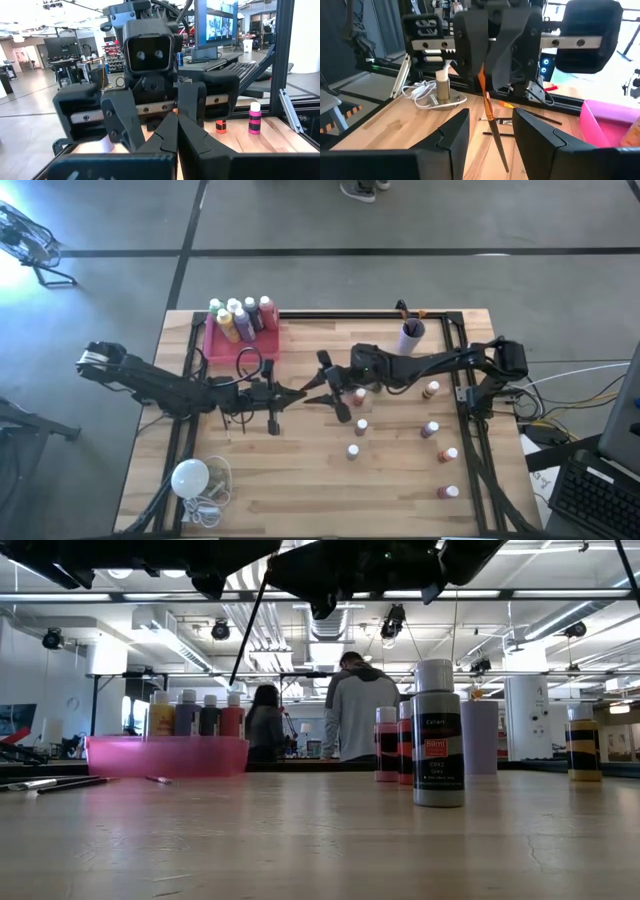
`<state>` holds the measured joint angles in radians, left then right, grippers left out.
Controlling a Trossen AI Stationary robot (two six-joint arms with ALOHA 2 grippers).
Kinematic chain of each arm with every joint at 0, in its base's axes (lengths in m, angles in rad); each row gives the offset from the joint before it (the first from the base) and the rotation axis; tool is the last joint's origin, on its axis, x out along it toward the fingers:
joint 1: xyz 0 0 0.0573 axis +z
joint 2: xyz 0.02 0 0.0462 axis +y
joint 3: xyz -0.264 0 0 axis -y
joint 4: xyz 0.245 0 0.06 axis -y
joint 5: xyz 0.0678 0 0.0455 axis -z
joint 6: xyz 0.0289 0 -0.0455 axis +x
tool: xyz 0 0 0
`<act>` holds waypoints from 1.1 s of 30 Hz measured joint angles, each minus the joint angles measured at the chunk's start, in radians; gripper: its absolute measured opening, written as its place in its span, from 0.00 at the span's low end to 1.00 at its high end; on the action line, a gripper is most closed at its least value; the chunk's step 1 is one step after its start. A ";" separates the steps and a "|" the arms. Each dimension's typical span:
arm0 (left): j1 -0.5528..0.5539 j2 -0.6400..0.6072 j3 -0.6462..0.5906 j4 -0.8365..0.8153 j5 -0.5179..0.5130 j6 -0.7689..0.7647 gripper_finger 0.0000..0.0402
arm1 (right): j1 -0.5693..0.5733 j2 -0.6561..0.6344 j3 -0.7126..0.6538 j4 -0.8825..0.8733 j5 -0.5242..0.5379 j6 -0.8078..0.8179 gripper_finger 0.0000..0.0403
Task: Pick & Place Paint Supplies
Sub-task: Put the gold paint brush into the purple cup
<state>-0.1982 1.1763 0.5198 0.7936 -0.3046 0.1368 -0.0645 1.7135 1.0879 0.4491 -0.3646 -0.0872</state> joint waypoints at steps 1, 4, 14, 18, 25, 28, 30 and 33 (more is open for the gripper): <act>0.000 0.000 0.000 0.000 0.000 0.000 0.00 | 0.001 0.005 0.004 -0.001 0.000 -0.002 0.35; 0.000 0.000 0.000 -0.001 0.000 0.004 0.00 | 0.006 0.011 0.010 -0.003 0.000 -0.007 0.32; 0.000 0.001 0.000 -0.001 0.001 0.005 0.00 | 0.013 0.001 0.006 -0.001 0.000 -0.026 0.18; 0.000 0.001 0.000 -0.001 0.001 0.005 0.00 | 0.013 0.001 0.006 0.014 0.002 -0.028 0.12; 0.000 0.001 -0.001 -0.003 -0.001 0.005 0.00 | 0.015 0.001 0.005 0.022 0.028 -0.032 0.04; 0.000 0.001 -0.001 -0.012 -0.001 0.001 0.01 | 0.015 0.001 0.004 0.018 0.028 -0.036 0.04; 0.000 0.001 -0.001 -0.020 -0.001 -0.006 0.01 | 0.015 0.002 0.004 0.011 0.029 -0.032 0.04; 0.001 0.002 -0.001 -0.029 -0.002 -0.032 0.04 | 0.015 0.001 0.004 -0.014 0.045 -0.028 0.04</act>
<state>-0.1975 1.1778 0.5183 0.7648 -0.3068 0.1047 -0.0497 1.7149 1.0916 0.4348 -0.3195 -0.1154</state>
